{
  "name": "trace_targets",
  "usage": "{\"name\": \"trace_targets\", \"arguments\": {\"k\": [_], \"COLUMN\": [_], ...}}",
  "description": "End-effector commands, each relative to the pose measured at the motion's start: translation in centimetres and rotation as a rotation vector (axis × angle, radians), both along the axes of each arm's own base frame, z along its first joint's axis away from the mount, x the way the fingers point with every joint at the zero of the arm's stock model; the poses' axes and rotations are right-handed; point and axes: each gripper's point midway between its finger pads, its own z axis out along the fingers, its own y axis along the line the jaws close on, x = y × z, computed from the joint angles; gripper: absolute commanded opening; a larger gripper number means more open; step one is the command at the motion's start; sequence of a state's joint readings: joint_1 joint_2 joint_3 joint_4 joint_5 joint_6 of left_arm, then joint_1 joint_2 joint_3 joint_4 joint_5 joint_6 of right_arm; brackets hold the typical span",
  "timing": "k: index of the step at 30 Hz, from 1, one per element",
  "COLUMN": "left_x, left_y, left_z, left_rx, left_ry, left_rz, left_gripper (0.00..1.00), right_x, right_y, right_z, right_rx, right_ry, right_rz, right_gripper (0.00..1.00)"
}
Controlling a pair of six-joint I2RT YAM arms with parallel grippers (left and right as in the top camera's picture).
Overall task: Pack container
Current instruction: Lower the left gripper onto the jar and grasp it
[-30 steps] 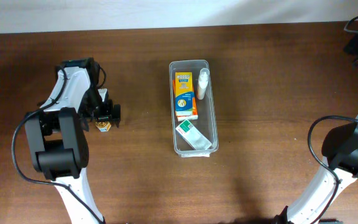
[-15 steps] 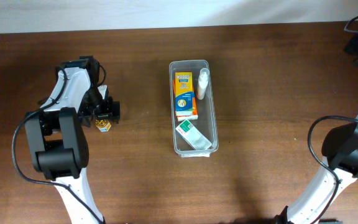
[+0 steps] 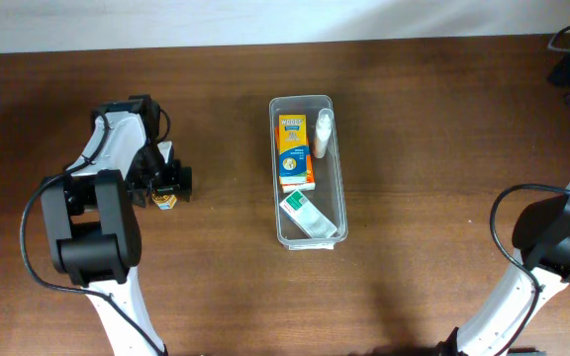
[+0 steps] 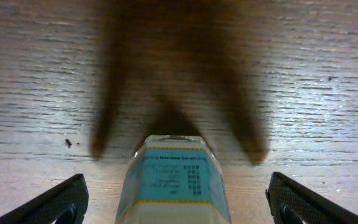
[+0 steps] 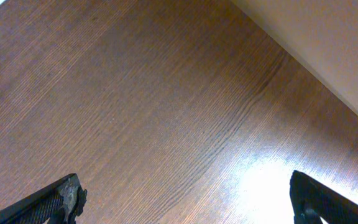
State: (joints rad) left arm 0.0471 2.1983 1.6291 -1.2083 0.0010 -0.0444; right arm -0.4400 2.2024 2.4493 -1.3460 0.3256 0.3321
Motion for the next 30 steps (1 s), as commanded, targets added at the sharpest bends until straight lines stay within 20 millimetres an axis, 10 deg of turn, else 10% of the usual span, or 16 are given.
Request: {"name": "trace_targets", "arguments": {"k": [1,30], "left_x": [0.3,0.46], "left_y": [-0.13,-0.45], "left_z": [0.46,0.44], "left_rx": [-0.012,-0.031], "left_ry": [-0.028,-0.035], "left_rz": [-0.012,-0.008], "left_gripper": [0.92,0.67], "right_x": [-0.26,-0.26], "right_y": [-0.47,-0.47], "right_z": [-0.45,-0.45], "right_rx": [-0.011,-0.011], "right_ry": [0.02,0.02], "right_rz": [-0.011,-0.011], "right_gripper": [0.98,0.98]}}
